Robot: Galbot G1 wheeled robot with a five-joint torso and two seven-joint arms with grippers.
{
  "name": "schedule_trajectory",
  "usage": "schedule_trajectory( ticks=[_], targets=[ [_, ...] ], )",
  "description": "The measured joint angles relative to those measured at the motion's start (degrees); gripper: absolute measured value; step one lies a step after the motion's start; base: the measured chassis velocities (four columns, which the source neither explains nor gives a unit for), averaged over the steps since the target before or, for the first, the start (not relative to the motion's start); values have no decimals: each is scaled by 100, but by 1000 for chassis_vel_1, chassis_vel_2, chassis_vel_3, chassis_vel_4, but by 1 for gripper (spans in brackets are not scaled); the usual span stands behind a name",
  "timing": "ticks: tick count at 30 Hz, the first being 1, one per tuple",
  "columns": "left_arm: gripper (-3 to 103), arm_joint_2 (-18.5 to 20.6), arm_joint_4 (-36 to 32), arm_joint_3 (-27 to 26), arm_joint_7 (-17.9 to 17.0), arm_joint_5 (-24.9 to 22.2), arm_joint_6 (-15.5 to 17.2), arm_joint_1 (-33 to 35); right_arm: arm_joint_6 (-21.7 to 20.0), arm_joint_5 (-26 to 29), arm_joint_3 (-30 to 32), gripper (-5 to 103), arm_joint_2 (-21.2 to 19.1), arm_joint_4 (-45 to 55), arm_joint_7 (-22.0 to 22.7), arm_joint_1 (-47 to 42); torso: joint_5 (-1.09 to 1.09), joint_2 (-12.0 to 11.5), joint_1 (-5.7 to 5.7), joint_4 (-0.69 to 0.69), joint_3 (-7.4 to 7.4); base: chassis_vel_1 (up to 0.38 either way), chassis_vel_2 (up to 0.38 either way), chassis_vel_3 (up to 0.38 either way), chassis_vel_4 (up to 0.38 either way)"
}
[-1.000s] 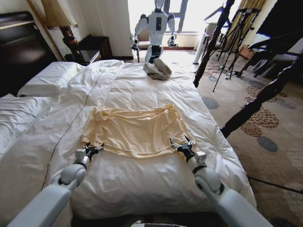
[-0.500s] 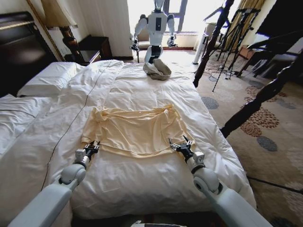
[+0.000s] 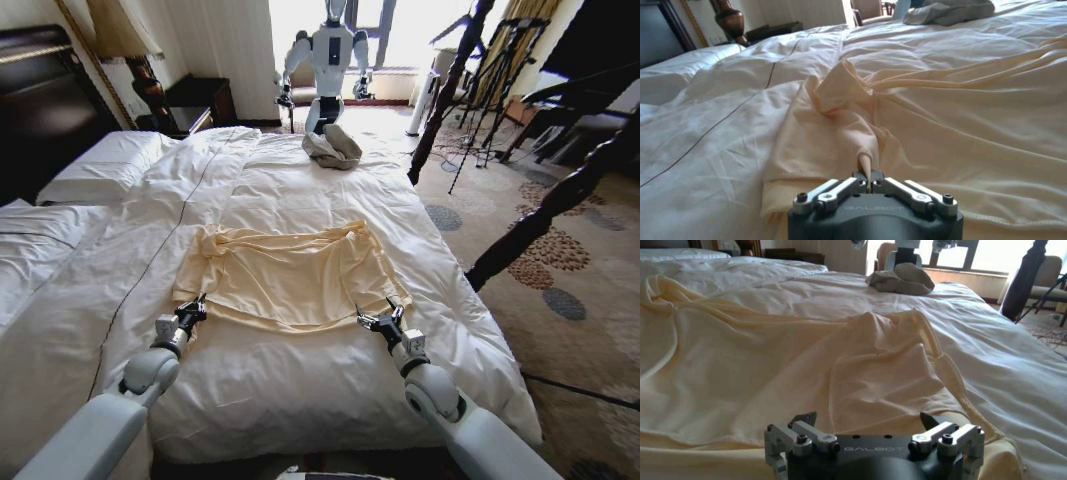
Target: Pick up the clothes from the bed and hang them on the clothes hanger.
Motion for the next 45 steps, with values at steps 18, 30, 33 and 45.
schedule_trajectory(
  ticks=[18,30,33,45],
  targets=[
    [1,-104,-327,-96,52,236,-176,350,-203,1156,342,70,122,225,731,-200,0,0,0,1,0,0,0,0,0],
    [1,-120,-331,-58,97,203,-249,347,24,1873,226,54,393,-261,896,546,-1,0,1,1,0,0,0,0,0],
    [1,-103,-320,-68,107,191,-286,337,27,1932,241,37,333,-229,902,531,-1,1,0,-1,0,0,0,0,0],
    [1,-101,-343,-89,78,174,-306,333,7,1893,328,-2,286,-15,995,302,-1,0,0,0,0,0,0,0,0]
  ],
)
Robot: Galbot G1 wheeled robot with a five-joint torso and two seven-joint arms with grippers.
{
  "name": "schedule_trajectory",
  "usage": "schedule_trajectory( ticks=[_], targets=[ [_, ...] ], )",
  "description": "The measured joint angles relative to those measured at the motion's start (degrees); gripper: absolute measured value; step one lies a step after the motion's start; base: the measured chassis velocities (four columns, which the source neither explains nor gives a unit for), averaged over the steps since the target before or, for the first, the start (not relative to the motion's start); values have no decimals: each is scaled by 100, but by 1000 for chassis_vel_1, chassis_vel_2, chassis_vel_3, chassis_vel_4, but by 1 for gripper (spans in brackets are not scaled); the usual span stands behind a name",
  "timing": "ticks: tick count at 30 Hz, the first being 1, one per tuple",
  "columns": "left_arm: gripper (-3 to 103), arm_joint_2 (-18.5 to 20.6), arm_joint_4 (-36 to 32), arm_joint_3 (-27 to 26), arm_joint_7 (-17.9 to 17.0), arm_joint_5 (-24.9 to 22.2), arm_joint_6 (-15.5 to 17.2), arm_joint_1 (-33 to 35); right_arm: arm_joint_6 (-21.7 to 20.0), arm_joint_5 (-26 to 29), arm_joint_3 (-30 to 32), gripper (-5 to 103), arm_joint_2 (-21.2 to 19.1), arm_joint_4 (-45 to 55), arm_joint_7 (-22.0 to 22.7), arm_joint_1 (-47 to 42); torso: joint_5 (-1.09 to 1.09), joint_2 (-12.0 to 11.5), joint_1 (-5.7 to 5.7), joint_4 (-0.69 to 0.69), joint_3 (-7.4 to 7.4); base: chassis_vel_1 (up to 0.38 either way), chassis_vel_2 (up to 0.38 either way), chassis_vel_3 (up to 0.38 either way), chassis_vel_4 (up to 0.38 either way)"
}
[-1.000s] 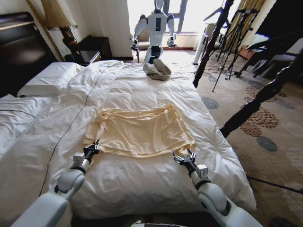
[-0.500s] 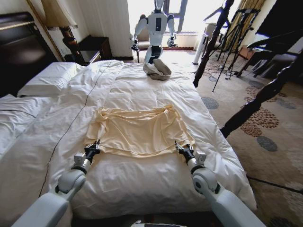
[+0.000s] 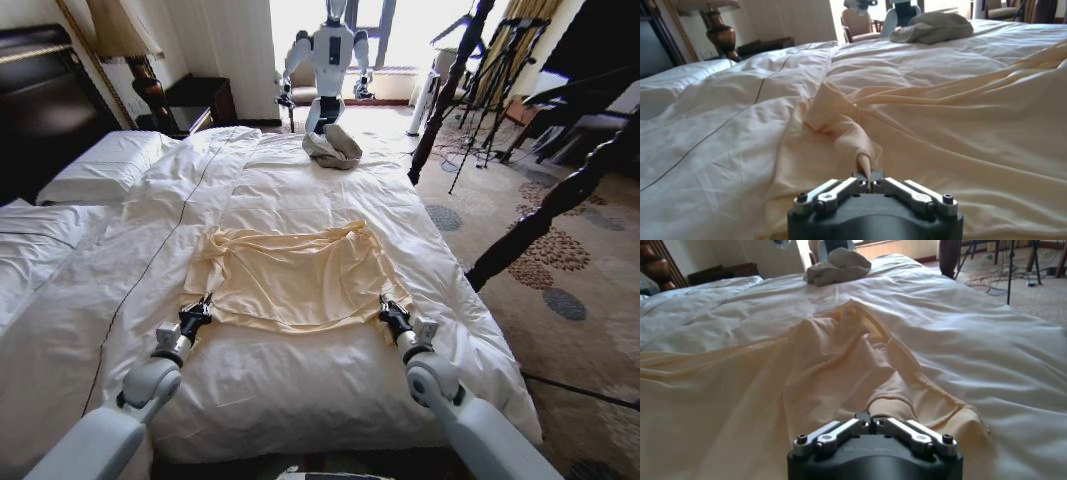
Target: Pick up the clothes from the bed and hang them on the clothes hanger.
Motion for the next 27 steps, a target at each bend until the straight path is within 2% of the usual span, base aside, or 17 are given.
schedule_trajectory(
  ticks=[15,20,24,26,27],
  targets=[
    [1,-22,-85,-145,-27,100,-149,276,12,-105,238,-1,-126,457,47,-522,0,0,0,0,0,0,0,0,0],
    [1,-57,-113,-178,28,290,-254,435,14,-98,321,0,-180,772,89,-784,0,0,0,0,0,0,0,0,0],
    [-2,-129,-38,-190,48,732,-501,679,27,-147,447,0,-242,1217,130,-1229,0,0,-1,0,0,0,0,0,0],
    [1,-137,0,-183,59,789,-527,677,30,-157,457,0,-241,1238,130,-1256,0,0,-1,0,-1,0,0,0,0],
    [7,-147,48,-172,78,861,-553,656,32,-165,461,0,-240,1251,130,-1271,0,0,-1,1,-1,0,0,0,0]
  ],
)
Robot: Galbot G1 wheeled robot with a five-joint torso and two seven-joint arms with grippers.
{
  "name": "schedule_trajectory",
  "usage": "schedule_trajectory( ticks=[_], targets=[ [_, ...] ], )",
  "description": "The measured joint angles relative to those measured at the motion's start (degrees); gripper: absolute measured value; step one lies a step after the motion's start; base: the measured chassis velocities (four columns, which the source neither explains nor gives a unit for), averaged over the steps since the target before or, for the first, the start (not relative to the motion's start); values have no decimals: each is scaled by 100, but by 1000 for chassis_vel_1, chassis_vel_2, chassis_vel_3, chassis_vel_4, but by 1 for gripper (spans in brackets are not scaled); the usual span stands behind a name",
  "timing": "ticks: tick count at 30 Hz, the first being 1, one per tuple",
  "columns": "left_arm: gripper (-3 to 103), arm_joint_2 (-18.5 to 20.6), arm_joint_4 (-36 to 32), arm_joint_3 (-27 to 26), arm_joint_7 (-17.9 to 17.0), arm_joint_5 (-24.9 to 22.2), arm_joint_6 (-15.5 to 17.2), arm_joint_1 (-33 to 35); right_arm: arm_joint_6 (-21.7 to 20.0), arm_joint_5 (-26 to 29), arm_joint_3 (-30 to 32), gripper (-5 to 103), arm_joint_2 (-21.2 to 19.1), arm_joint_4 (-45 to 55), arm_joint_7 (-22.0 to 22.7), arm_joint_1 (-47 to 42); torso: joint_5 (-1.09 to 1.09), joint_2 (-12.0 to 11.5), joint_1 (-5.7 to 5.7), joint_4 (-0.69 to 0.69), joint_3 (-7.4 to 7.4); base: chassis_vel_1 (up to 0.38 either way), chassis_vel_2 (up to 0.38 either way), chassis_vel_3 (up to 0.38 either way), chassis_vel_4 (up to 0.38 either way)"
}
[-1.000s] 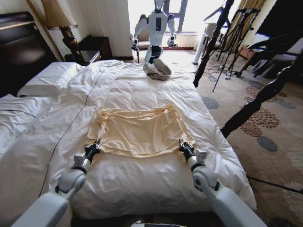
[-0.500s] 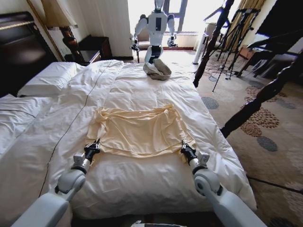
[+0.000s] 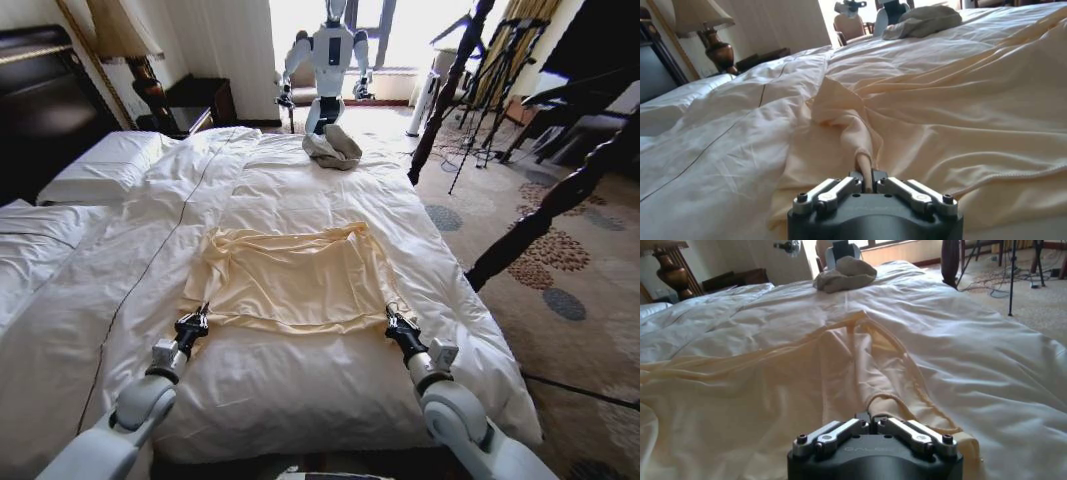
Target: Pick up the clothes from the bed and hang them on the clothes hanger.
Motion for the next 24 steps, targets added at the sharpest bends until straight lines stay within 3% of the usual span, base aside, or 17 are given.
schedule_trajectory(
  ticks=[3,5,8,16,24],
  targets=[
    [23,-12,93,40,6,111,-33,-74,2,-10,1,0,2,15,0,-4,0,0,1,0,0,0,0,0,0],
    [23,-14,101,46,4,122,-34,-84,3,-12,1,0,2,16,-1,-3,0,0,1,-1,0,0,0,0,0],
    [39,-20,127,55,-6,157,-34,-93,9,-18,11,0,2,13,-3,1,0,0,1,0,0,0,0,0,0],
    [58,-28,28,-53,-142,223,-71,5,14,-22,20,0,4,6,-4,7,0,0,1,0,1,0,0,0,0],
    [39,-32,-2,-126,77,172,-70,40,21,-29,31,0,-10,-17,-5,26,0,0,1,0,1,0,0,0,0]
  ],
)
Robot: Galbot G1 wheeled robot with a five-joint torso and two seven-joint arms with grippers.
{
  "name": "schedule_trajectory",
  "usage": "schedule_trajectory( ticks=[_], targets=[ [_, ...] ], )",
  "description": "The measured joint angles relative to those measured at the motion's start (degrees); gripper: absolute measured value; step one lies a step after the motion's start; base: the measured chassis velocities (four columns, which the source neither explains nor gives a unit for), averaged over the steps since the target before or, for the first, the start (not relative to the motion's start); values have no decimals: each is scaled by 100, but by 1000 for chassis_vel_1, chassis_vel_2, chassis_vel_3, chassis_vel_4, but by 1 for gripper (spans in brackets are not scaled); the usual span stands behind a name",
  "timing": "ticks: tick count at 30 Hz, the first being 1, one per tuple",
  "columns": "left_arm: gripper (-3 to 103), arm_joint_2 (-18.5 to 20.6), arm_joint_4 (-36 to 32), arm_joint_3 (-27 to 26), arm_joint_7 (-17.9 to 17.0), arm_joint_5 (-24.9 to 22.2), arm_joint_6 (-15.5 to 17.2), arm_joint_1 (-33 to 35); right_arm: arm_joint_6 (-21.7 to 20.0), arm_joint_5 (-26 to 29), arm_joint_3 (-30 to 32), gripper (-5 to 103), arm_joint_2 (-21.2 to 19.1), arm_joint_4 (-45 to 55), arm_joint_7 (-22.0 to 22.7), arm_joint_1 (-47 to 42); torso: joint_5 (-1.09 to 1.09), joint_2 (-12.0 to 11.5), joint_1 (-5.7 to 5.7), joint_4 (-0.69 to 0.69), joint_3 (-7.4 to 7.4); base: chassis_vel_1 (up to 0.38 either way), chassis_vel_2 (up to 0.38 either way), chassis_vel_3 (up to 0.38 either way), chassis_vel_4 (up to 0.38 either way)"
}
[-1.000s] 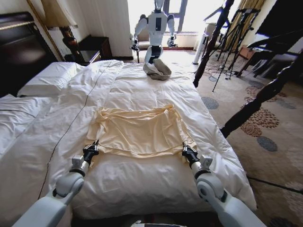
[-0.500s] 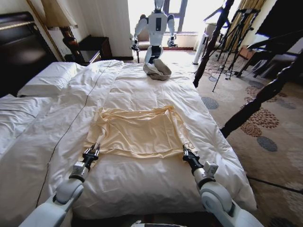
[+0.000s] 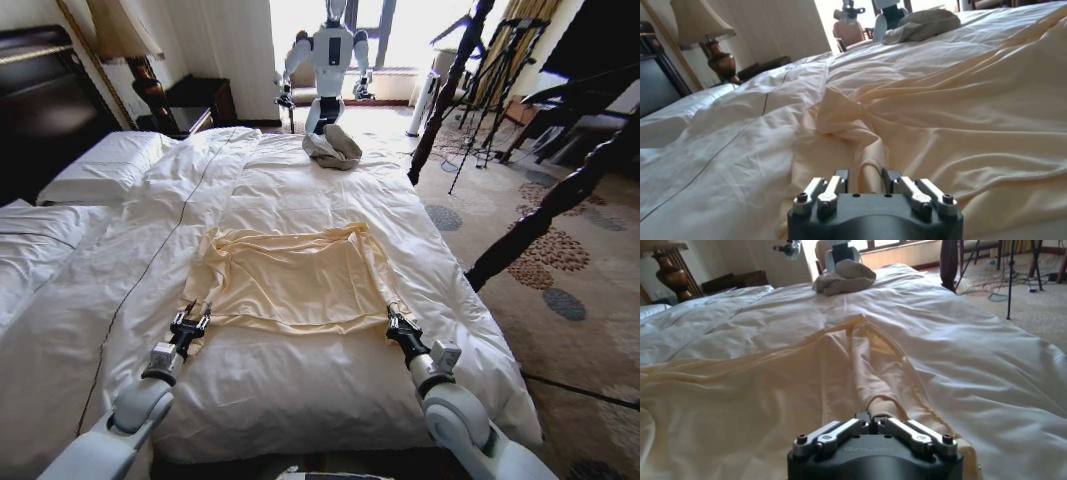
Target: Pick up the clothes from the bed and hang them on the clothes hanger.
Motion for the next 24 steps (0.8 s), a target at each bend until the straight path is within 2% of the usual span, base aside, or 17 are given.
schedule_trajectory(
  ticks=[2,5,7,11,13,24],
  targets=[
    [34,-3,0,0,37,-29,5,14,3,-1,10,0,-3,0,0,-3,0,0,0,0,0,0,0,0,0],
    [23,-20,0,0,119,-137,13,47,16,-14,31,0,-5,-3,0,-24,0,0,0,0,0,0,0,0,0],
    [23,-24,1,0,127,-174,12,49,23,-23,32,0,-5,-6,0,-30,0,0,0,0,0,0,0,0,0],
    [6,-45,20,7,107,-315,-11,33,49,-53,43,0,-6,-20,0,-51,0,0,0,0,0,0,0,0,0],
    [2,-49,21,7,91,-320,-15,27,54,-57,47,0,-5,-20,0,-56,0,0,0,0,0,0,0,0,0],
    [0,-59,-217,-171,46,-306,-31,249,91,-33,133,0,-7,165,0,-142,0,0,0,0,0,0,0,0,0]
  ],
)
